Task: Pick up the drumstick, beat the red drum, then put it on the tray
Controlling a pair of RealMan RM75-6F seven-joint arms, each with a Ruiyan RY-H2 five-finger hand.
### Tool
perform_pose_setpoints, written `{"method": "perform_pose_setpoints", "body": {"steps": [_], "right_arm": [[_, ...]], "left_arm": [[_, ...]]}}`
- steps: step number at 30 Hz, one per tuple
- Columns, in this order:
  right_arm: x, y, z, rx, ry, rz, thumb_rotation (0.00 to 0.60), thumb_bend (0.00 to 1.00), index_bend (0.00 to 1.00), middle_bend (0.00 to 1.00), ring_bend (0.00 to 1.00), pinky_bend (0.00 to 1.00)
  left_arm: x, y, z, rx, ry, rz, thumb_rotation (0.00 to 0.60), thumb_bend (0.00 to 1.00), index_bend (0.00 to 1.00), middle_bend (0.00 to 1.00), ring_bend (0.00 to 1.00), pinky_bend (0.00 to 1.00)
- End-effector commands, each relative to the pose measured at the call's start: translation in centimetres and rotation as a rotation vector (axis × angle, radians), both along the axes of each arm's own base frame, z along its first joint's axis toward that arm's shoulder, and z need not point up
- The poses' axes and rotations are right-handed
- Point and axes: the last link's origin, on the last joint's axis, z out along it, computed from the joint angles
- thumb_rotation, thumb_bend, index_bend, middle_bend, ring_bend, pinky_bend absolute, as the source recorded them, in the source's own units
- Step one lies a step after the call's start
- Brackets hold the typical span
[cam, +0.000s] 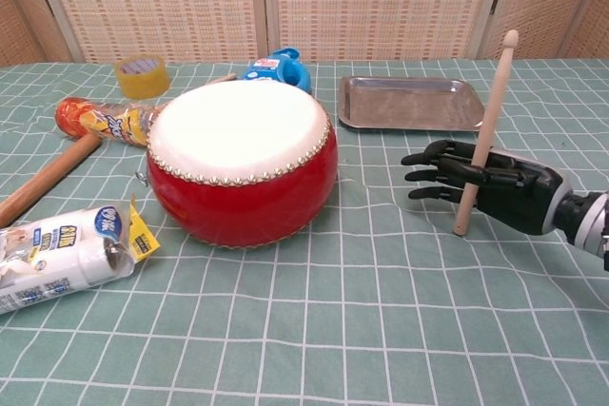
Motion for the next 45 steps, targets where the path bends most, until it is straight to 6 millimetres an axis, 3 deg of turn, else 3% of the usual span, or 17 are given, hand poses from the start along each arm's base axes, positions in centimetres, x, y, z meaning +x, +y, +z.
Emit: {"method": "perform_pose_setpoints", "body": {"steps": [1, 5, 9, 18, 24, 33, 39, 42, 45], "right_arm": [[0.0, 0.2, -0.3, 0.003, 0.01, -0.002, 0.6, 0.42, 0.52, 0.47, 0.37, 0.38], [0.2, 0.4, -0.7, 0.01, 0.019, -0.001, 0.6, 0.43, 0.53, 0.56, 0.54, 0.51], [0.5, 0.7, -1.3, 0.015, 0.023, 0.0, 0.6, 0.44, 0.56, 0.63, 0.65, 0.61], [0.8, 0.6, -1.6, -0.037, 0.004, -0.039, 0.6, 0.44, 0.75, 0.85, 0.9, 0.9], [0.9, 0.6, -1.6, -0.044, 0.001, -0.039, 0.6, 0.43, 0.78, 0.89, 0.94, 0.94], [1.4, 1.2, -1.5, -0.05, -0.012, 0.005, 0.6, 0.14, 0.75, 0.91, 0.95, 0.95], [1.7, 1.0, -1.1, -0.089, -0.02, 0.009, 0.6, 0.13, 0.78, 0.99, 1.0, 1.0], [2.0, 0.9, -1.0, -0.102, -0.027, 0.006, 0.6, 0.22, 0.86, 1.0, 1.0, 1.0], [2.3, 0.9, -0.8, -0.114, -0.033, 0.008, 0.6, 0.46, 0.97, 1.0, 1.0, 1.0]], "left_arm": [[-0.1, -0.1, -0.1, -0.011, 0.001, 0.003, 0.6, 0.23, 0.06, 0.0, 0.0, 0.0], [-0.1, -0.1, -0.2, -0.032, -0.008, 0.002, 0.6, 0.23, 0.06, 0.0, 0.0, 0.0], [-0.2, -0.1, -0.3, -0.045, -0.016, -0.002, 0.6, 0.23, 0.06, 0.0, 0.0, 0.0], [-0.3, -0.1, -0.3, -0.052, -0.028, -0.005, 0.6, 0.23, 0.06, 0.0, 0.0, 0.0], [-0.3, 0.1, -0.4, -0.056, -0.029, -0.01, 0.6, 0.23, 0.06, 0.0, 0.0, 0.0], [-0.2, 0.2, -0.6, -0.064, -0.029, -0.013, 0.6, 0.23, 0.06, 0.0, 0.0, 0.0], [-0.1, 0.2, -0.6, -0.066, -0.027, -0.014, 0.6, 0.23, 0.05, 0.0, 0.0, 0.0], [-0.1, 0.2, -0.6, -0.066, -0.027, -0.015, 0.6, 0.23, 0.05, 0.0, 0.0, 0.0], [-0.1, 0.2, -0.6, -0.065, -0.025, -0.015, 0.6, 0.23, 0.05, 0.0, 0.0, 0.0]]}}
